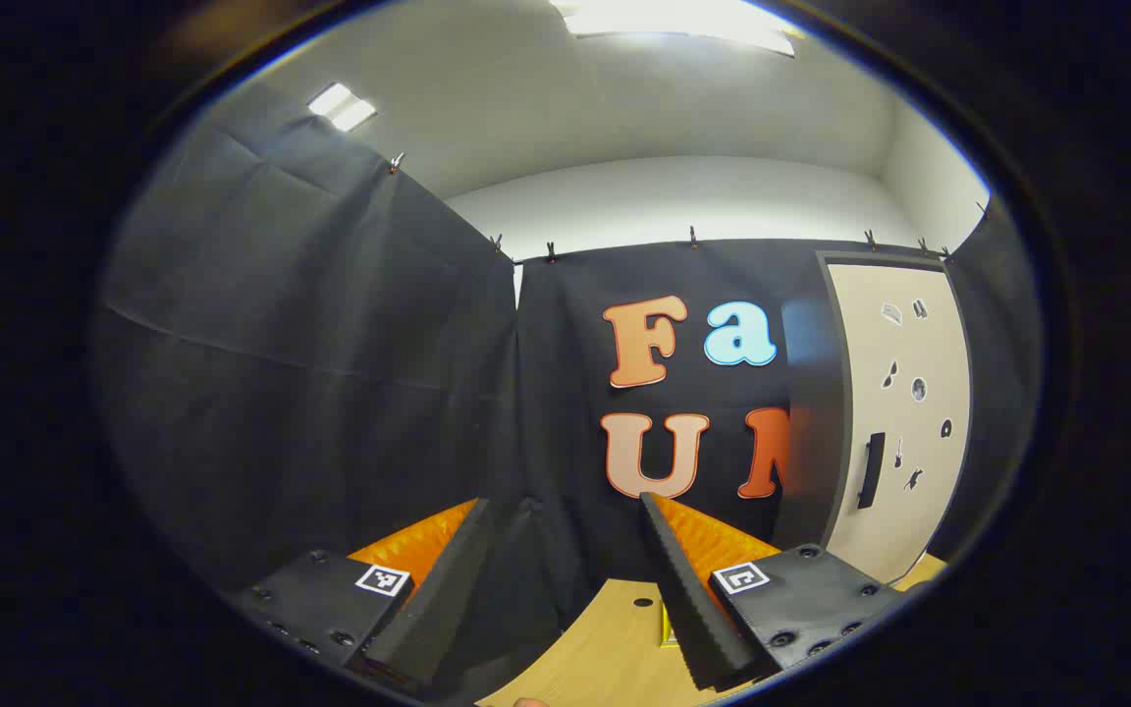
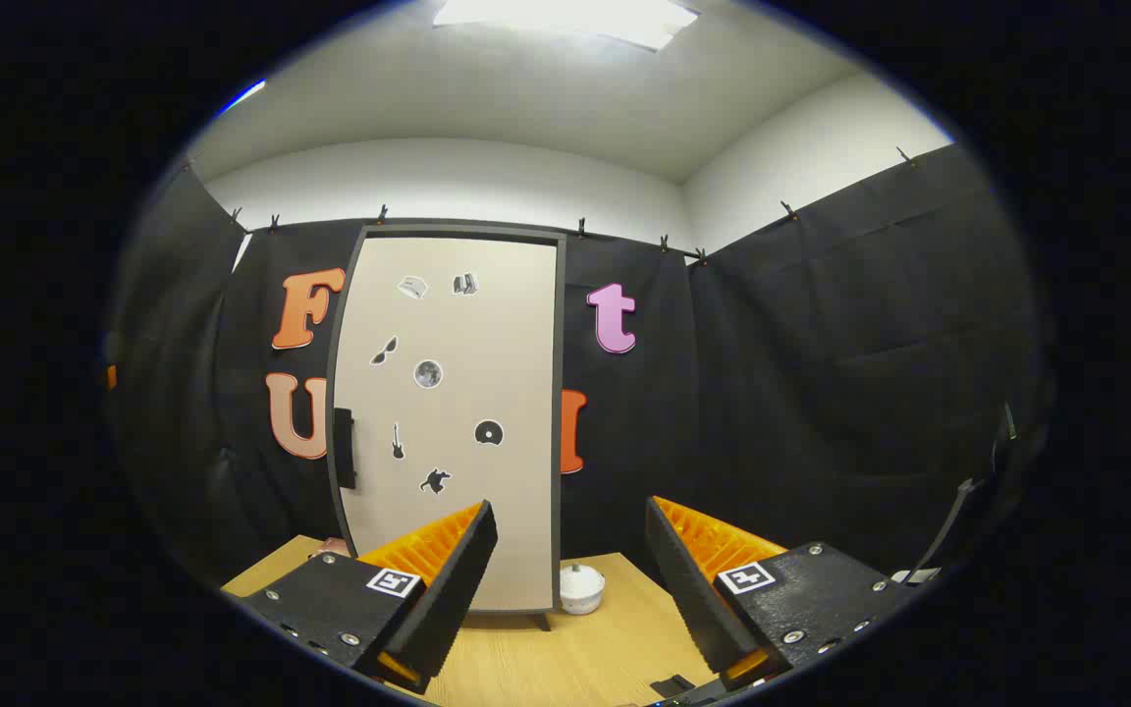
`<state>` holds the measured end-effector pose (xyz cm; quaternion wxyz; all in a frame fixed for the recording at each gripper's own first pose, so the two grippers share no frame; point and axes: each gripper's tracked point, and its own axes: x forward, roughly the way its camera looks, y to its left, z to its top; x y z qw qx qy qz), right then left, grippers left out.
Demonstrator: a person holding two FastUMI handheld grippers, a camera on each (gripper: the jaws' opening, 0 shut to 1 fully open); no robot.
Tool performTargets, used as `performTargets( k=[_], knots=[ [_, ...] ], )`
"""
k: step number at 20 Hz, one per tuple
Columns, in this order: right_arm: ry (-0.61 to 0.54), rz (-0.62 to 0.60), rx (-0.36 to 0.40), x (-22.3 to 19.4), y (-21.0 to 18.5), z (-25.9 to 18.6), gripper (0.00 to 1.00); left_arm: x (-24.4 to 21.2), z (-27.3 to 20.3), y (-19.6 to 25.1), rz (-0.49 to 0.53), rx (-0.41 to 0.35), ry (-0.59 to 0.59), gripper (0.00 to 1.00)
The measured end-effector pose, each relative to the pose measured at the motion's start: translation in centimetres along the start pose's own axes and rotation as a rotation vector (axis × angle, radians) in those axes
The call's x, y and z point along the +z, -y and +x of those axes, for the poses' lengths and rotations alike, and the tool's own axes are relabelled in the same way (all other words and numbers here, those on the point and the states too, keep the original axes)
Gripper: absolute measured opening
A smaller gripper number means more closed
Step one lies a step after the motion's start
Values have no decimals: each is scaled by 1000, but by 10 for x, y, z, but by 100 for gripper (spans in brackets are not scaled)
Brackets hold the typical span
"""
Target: Open the cabinet door with the right hand, grasp the bottle in the cabinet with the left hand and place it on the coaster, then close the cabinet door with the right hand.
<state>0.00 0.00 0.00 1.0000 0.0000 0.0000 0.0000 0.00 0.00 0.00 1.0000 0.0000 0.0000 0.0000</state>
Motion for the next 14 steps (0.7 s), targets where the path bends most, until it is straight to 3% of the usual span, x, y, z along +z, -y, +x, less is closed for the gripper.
performTargets(
  k=[14],
  knots=[
    [-19,22,-33,-1,17,2,94,7,14,27,42,-64,8,96]
  ],
)
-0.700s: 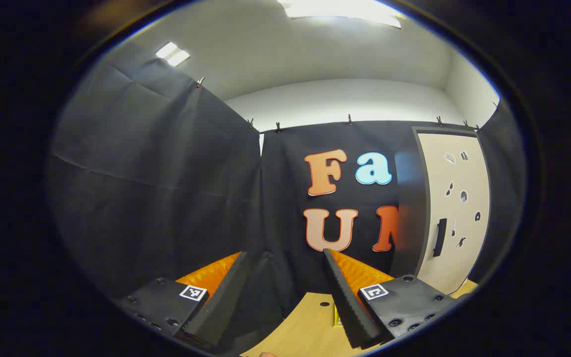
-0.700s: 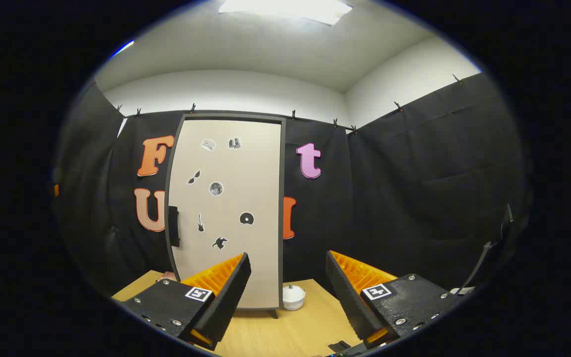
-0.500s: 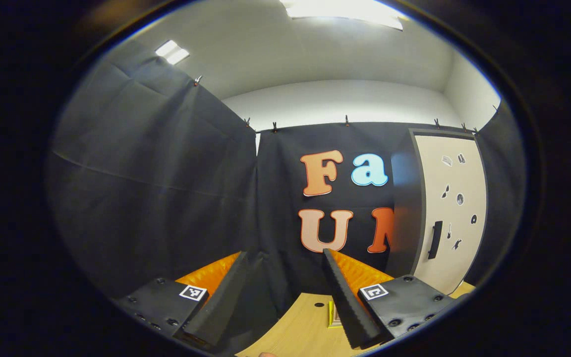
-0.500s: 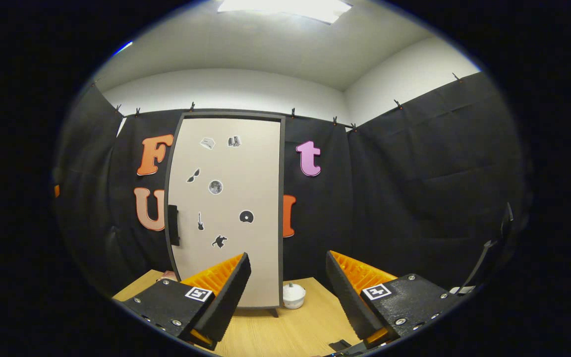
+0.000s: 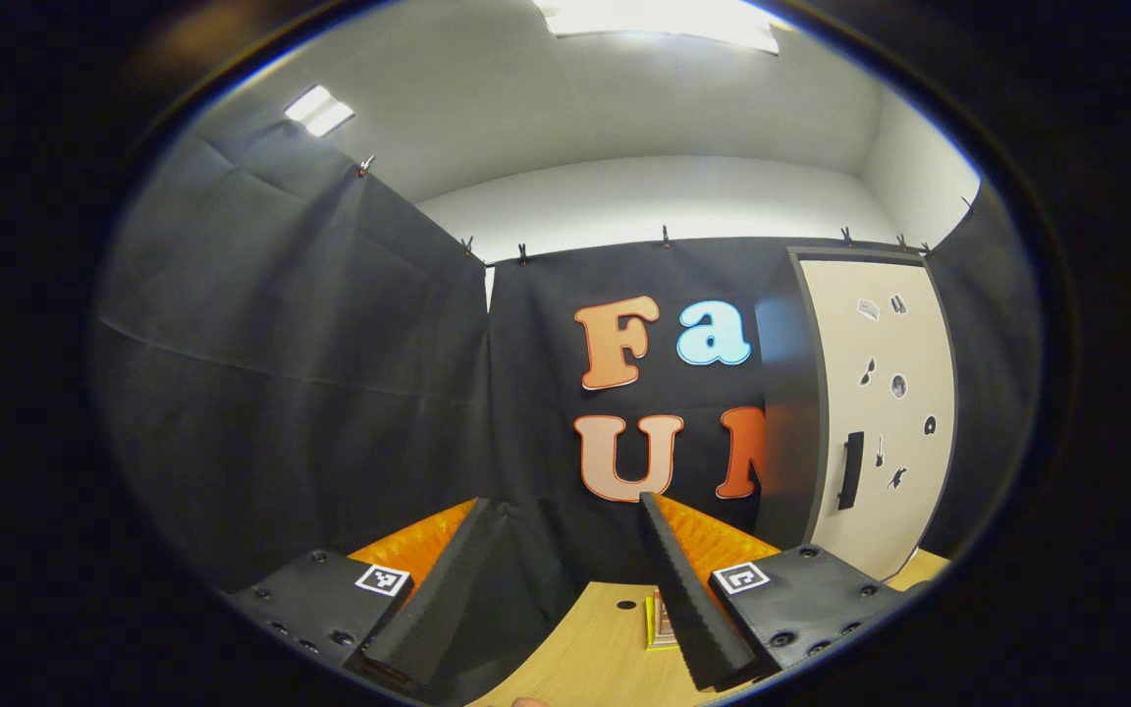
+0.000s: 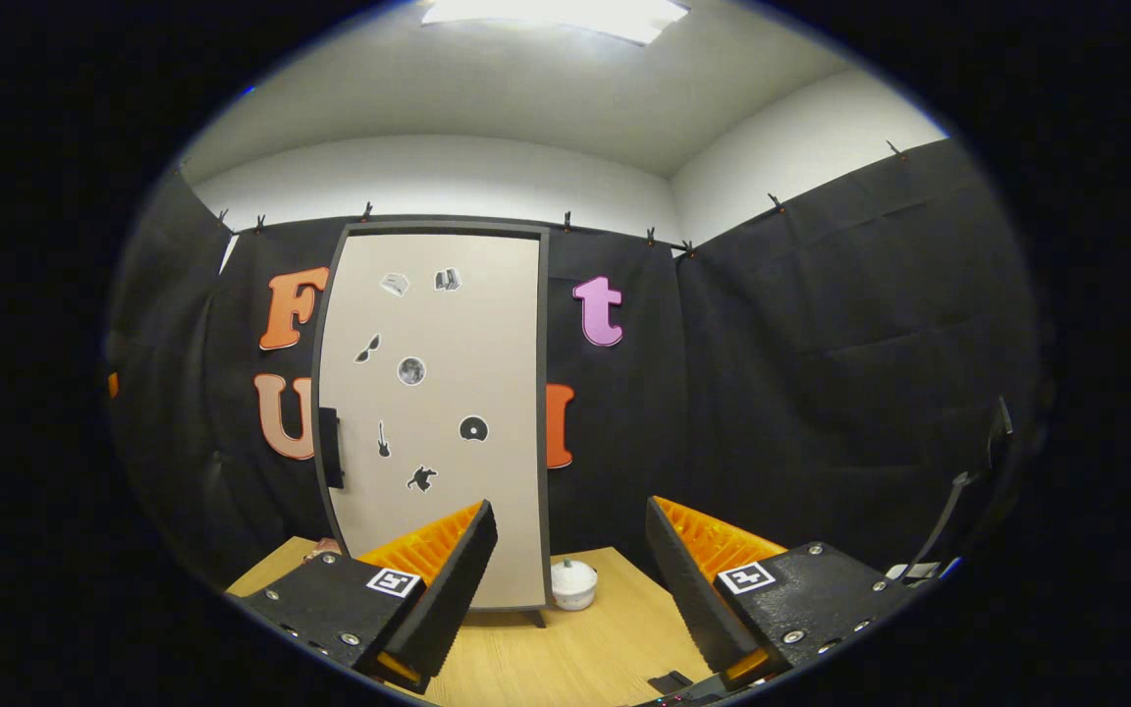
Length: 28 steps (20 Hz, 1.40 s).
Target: Open the cabinet door with the right hand, grasp the bottle in the cabinet with the left hand and place it on the coaster, then close the cabinet door with the right hand.
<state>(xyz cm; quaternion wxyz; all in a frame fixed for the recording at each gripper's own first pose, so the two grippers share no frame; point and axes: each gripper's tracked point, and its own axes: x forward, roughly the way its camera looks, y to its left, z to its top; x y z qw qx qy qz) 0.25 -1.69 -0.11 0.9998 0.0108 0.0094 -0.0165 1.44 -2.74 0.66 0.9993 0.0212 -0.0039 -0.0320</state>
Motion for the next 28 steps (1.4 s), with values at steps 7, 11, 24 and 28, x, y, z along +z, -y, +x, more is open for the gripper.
performTargets(
  k=[7,11,24,28],
  knots=[
    [-4,-1,2,-1,-5,-2,94,-2,-3,-3,-11,-4,0,96],
    [-10,6,17,-1,-16,2,94,-8,-4,-10,-5,9,-11,96],
    [-57,56,232,-9,-151,50,94,-19,-20,-59,5,95,-26,96],
    [-66,32,274,-16,-198,76,94,-27,-30,-83,10,141,-46,96]
  ],
)
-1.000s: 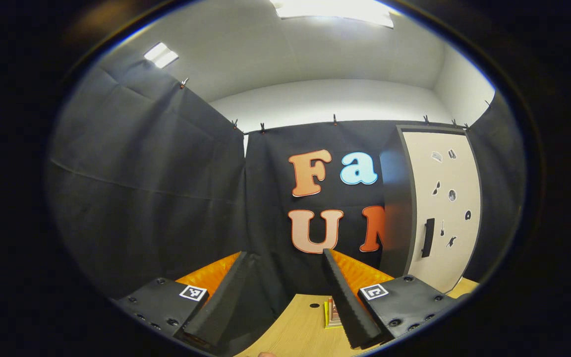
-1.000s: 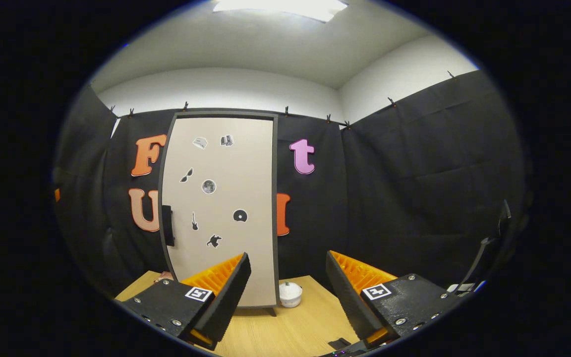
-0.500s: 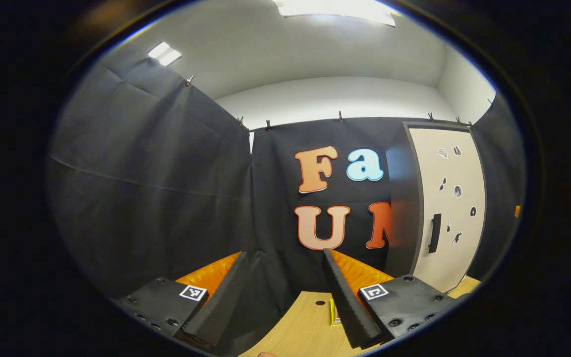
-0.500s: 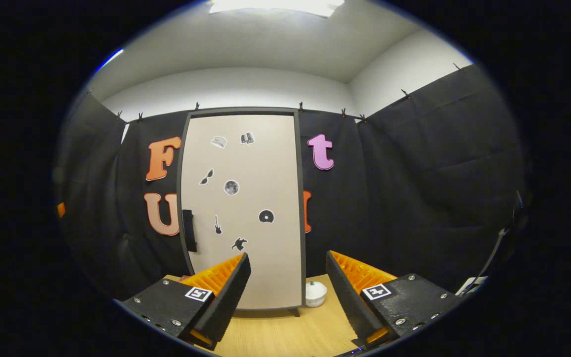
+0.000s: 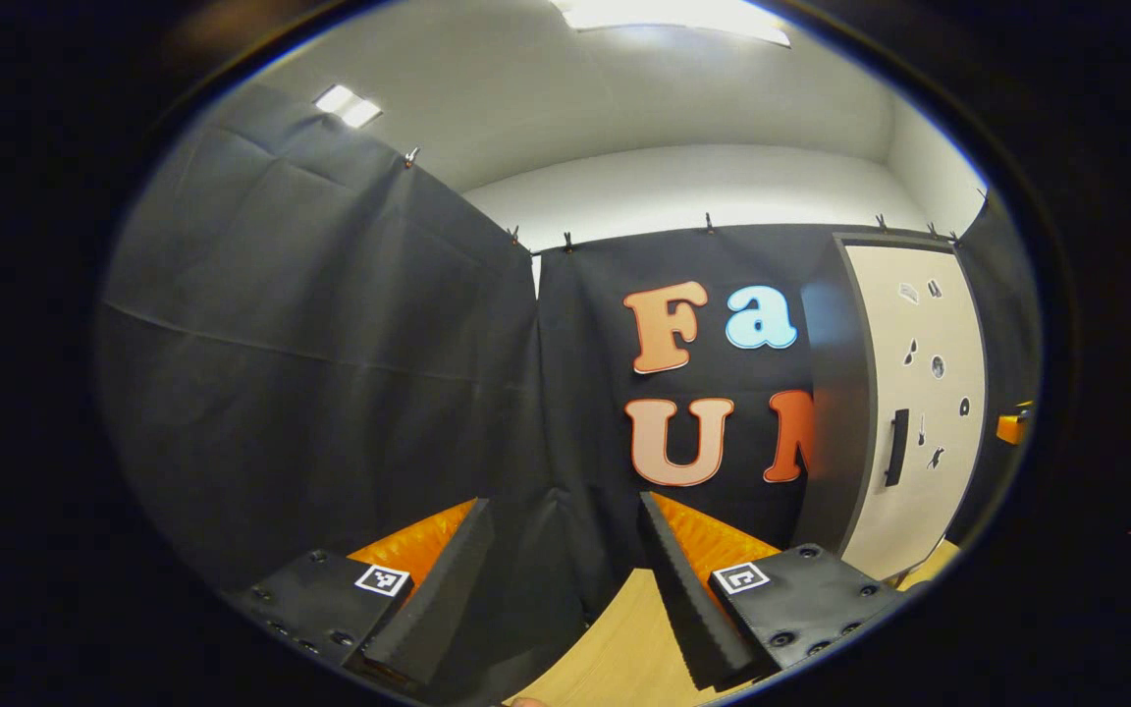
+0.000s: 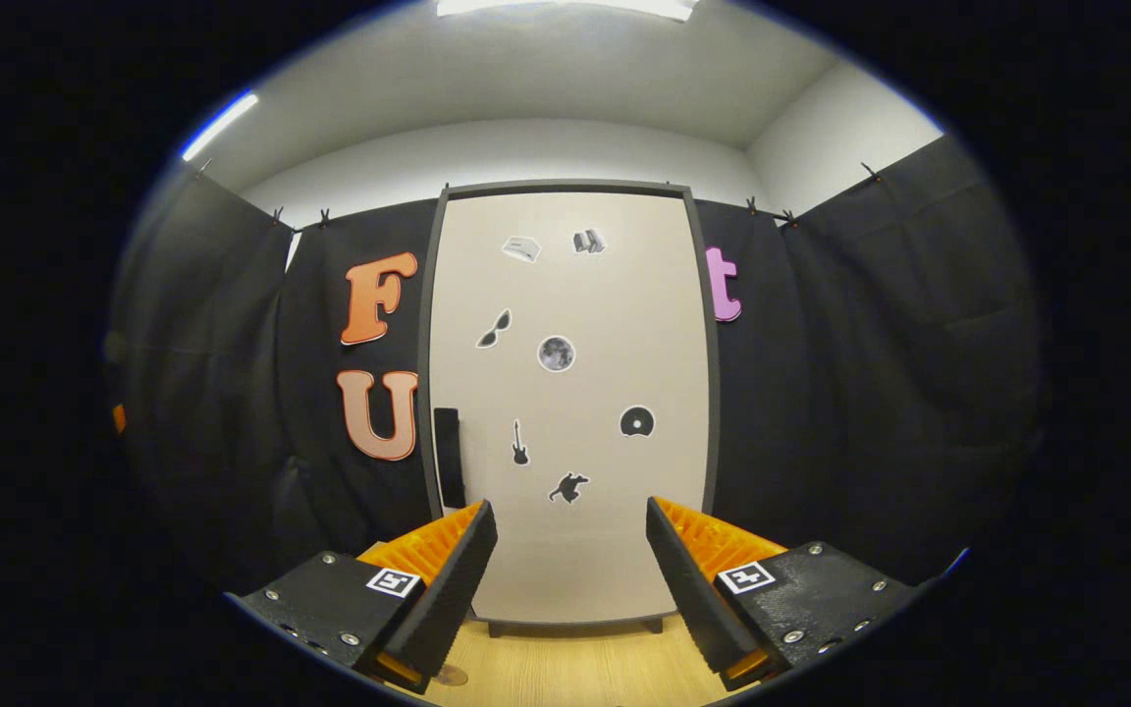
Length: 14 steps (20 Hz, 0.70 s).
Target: Open the cabinet door with the right hand, grasp the bottle in the cabinet with the left hand and place it on the coaster, then close the cabinet door with the right hand.
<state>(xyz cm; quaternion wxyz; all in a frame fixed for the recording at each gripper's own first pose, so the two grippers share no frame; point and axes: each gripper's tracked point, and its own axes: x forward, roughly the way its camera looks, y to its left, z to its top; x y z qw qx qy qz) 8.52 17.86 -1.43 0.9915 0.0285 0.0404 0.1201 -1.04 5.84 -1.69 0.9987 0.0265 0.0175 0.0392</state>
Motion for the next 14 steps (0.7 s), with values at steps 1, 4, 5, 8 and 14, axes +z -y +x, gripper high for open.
performTargets(
  k=[1,4,5,8,14],
  knots=[
    [0,0,13,-2,-11,11,94,-2,-2,-8,2,14,-5,96],
    [3,-8,51,-5,-42,41,94,-6,-7,-29,14,58,-13,96],
    [3,-19,56,-6,-50,51,94,-5,-8,-36,18,72,-14,96],
    [7,-52,70,-11,-77,84,94,-7,-11,-57,30,112,-17,96],
    [-23,-60,69,-28,-115,143,93,-13,-14,-89,52,175,-32,96]
  ],
)
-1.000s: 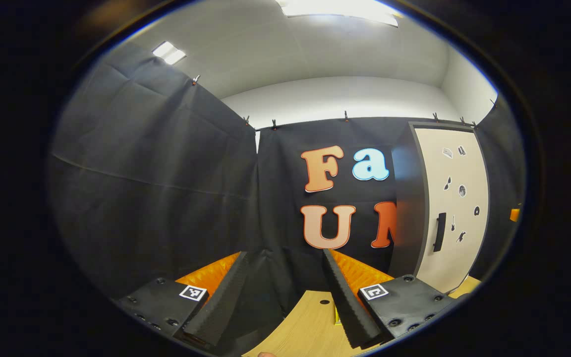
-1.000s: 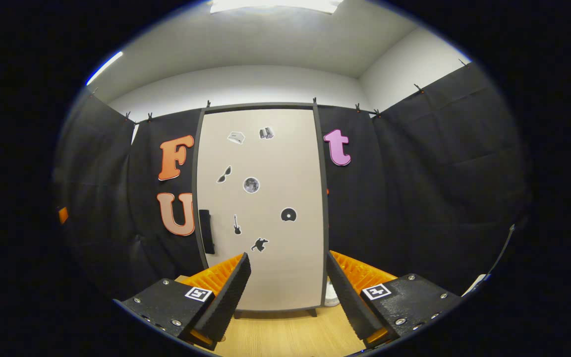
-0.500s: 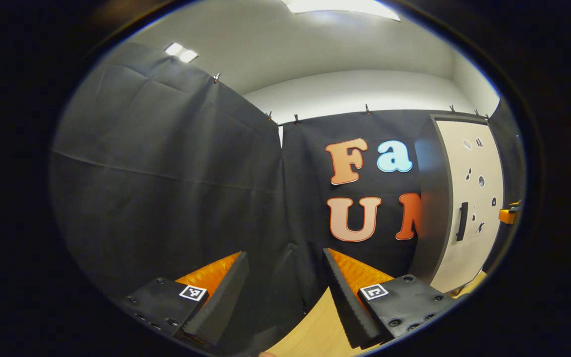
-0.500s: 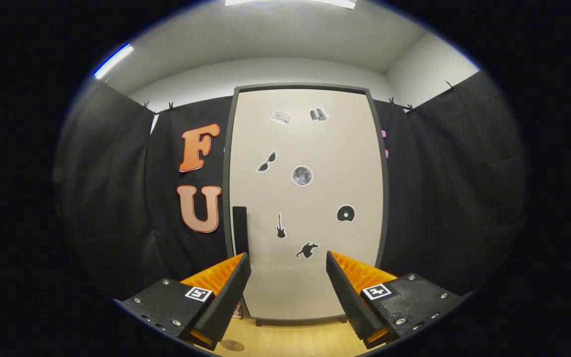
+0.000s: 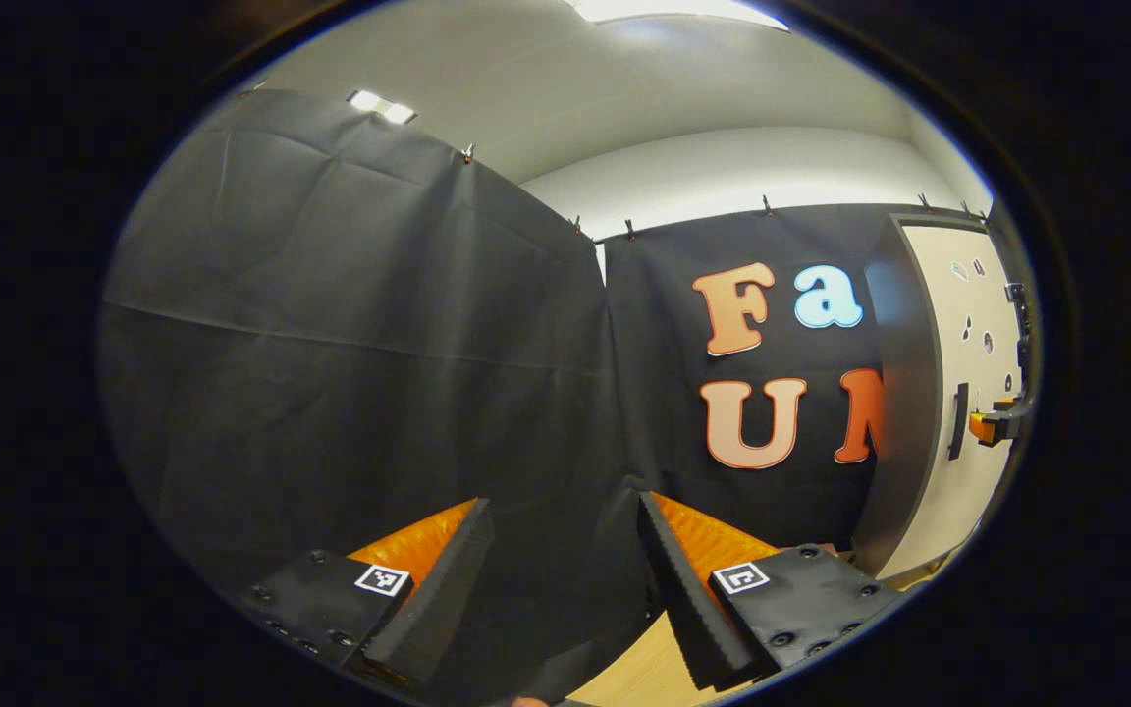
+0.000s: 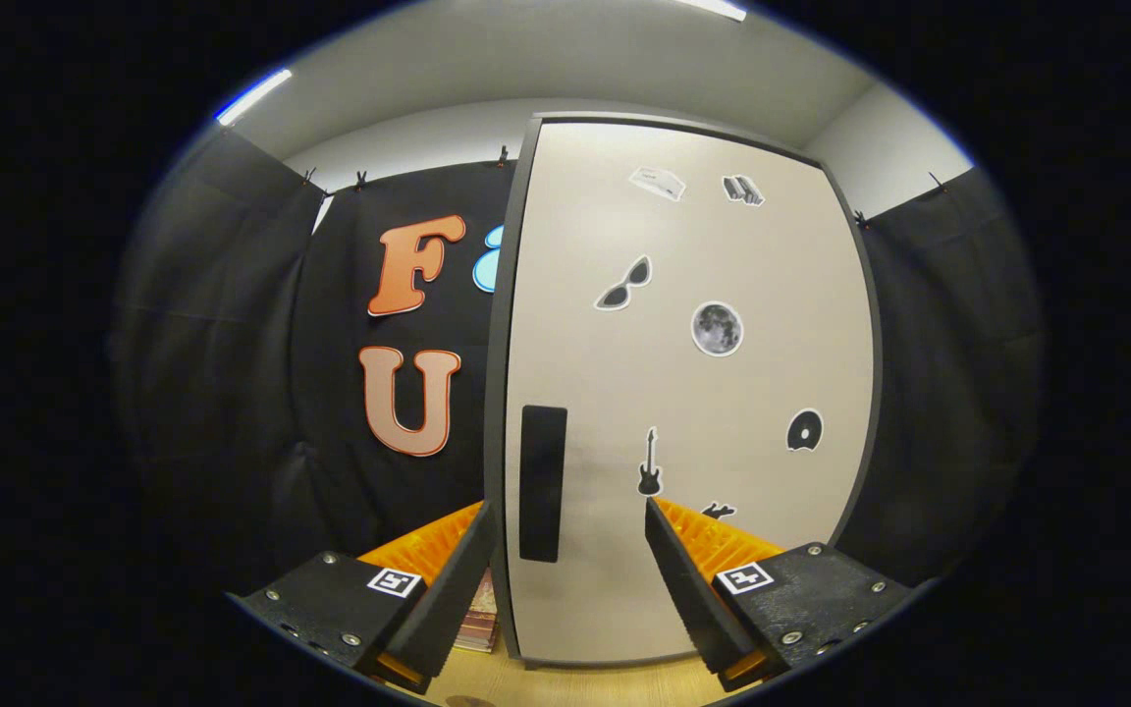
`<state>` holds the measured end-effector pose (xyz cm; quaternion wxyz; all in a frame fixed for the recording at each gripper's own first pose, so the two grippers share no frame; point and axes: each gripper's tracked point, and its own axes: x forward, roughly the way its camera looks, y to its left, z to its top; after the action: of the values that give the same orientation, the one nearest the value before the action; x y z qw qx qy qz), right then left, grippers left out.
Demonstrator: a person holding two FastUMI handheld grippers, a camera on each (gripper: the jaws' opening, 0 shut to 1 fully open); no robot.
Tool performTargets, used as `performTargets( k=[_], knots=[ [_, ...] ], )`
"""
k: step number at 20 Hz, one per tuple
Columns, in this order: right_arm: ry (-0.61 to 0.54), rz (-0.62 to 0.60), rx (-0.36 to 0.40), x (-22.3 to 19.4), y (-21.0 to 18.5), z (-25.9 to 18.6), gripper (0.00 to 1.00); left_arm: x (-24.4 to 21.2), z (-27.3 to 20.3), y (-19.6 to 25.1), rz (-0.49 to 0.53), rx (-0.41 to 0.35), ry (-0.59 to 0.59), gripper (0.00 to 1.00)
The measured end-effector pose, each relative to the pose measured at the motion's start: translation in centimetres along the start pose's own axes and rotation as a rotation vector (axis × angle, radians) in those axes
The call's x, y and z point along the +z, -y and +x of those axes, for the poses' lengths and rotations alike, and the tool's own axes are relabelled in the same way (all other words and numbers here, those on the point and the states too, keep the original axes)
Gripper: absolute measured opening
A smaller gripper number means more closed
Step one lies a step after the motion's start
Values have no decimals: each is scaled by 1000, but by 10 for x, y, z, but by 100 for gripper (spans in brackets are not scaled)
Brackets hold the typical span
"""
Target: Open the cabinet door with the right hand, grasp the bottle in the cabinet with the left hand and place it on the coaster, then close the cabinet door with the right hand.
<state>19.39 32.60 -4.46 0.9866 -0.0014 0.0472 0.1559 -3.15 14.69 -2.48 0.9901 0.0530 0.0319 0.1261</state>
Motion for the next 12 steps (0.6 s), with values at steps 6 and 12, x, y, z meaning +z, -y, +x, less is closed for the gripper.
performTargets(
  k=[6,12],
  knots=[
    [-51,27,-22,-17,-12,48,76,-9,2,-16,2,31,-13,96],
    [-76,46,-43,-27,-15,66,47,-20,5,-28,6,67,-35,97]
  ],
)
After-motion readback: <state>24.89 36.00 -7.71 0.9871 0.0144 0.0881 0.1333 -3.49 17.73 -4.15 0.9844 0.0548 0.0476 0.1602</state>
